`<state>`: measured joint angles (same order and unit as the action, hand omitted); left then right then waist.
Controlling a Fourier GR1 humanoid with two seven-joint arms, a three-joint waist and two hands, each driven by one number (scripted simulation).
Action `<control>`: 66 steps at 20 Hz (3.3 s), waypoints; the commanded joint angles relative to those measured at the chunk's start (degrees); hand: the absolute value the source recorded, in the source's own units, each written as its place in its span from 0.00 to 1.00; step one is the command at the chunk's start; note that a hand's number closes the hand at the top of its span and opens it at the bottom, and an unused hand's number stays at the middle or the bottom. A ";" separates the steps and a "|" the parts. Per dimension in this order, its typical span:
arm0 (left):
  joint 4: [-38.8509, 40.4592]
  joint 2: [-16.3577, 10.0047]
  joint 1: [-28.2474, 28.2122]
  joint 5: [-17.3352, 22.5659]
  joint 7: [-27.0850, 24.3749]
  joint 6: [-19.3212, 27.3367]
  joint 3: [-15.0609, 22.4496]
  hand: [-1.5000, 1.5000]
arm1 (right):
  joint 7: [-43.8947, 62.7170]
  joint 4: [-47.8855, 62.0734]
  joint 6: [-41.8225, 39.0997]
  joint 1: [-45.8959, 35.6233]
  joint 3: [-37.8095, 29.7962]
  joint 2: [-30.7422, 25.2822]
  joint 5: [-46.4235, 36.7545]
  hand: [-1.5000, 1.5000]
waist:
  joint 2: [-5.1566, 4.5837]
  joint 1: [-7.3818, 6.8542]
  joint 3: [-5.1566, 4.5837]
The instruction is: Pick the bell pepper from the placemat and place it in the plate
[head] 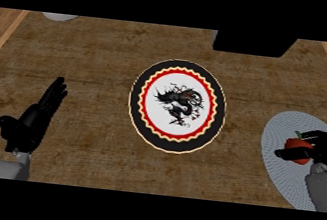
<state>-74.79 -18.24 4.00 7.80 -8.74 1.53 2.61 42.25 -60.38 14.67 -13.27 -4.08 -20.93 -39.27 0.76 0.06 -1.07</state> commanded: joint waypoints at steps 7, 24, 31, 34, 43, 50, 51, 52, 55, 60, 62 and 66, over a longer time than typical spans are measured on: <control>0.09 1.60 -1.88 -0.71 -1.37 1.08 0.07 0.50 | -28.28 -17.68 -7.12 15.82 13.75 -4.65 -0.92 1.00 | -0.27 1.57 0.97; -0.82 3.27 -0.66 -3.01 0.86 1.82 -0.43 0.50 | -27.66 -64.01 -1.86 34.22 5.53 -9.03 -1.93 1.00 | -0.61 0.79 1.02; -1.82 3.32 -2.35 -4.05 -0.29 -0.49 -1.08 0.50 | -22.01 -71.18 -8.60 28.95 9.48 -4.52 -7.57 1.00 | -0.73 -0.04 1.06; -1.60 4.26 -0.23 -4.19 0.70 0.31 -1.57 0.50 | -16.44 -67.69 -11.85 18.97 13.24 -1.51 -10.08 1.00 | -0.82 -0.41 1.04; -3.05 2.20 0.64 -2.19 3.24 -3.62 -4.26 0.50 | -7.47 -54.51 -19.81 -2.21 22.25 8.80 -16.26 1.00 | -0.85 -0.77 1.04; -2.96 4.30 -1.22 -5.19 1.45 -2.53 -2.95 0.50 | -12.22 -35.21 -13.16 -11.46 22.06 17.76 -17.50 1.00 | -0.83 -0.69 1.07; -2.05 3.49 0.96 -4.06 2.55 -2.83 -4.42 0.50 | -12.42 -30.10 -10.38 -13.84 22.57 19.87 -19.23 1.00 | -0.92 -0.89 1.07; -3.97 5.45 -1.78 -5.42 1.74 -1.98 -2.82 0.50 | -11.31 -32.60 -12.32 -12.08 23.64 20.29 -20.05 1.00 | -0.78 -0.52 1.07; -3.26 4.54 0.95 -5.96 3.36 -1.71 -3.46 0.50 | -11.08 -19.78 -4.77 -19.18 23.13 20.78 -17.29 1.00 | -0.92 -0.92 1.08; 1.26 4.13 2.02 -5.68 0.11 -3.17 -4.72 0.50 | -7.03 -13.43 10.62 -20.78 25.89 20.89 -10.45 1.00 | -1.08 -1.40 1.09; -3.01 5.59 0.74 -5.85 3.42 -2.36 -3.10 0.50 | -5.11 -8.22 13.41 -24.49 25.40 20.90 -7.82 0.00 | -0.98 -1.64 1.11; -5.29 3.44 -1.61 -5.20 3.65 -5.24 -3.89 0.50 | -5.97 3.65 18.48 -29.87 25.80 20.92 -4.33 0.00 | -0.98 -1.67 1.10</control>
<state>-76.93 -13.88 4.95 2.35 -5.81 -2.01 -1.45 35.96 -65.18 27.58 -38.98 21.51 -0.18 -47.83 -0.24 -1.40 0.01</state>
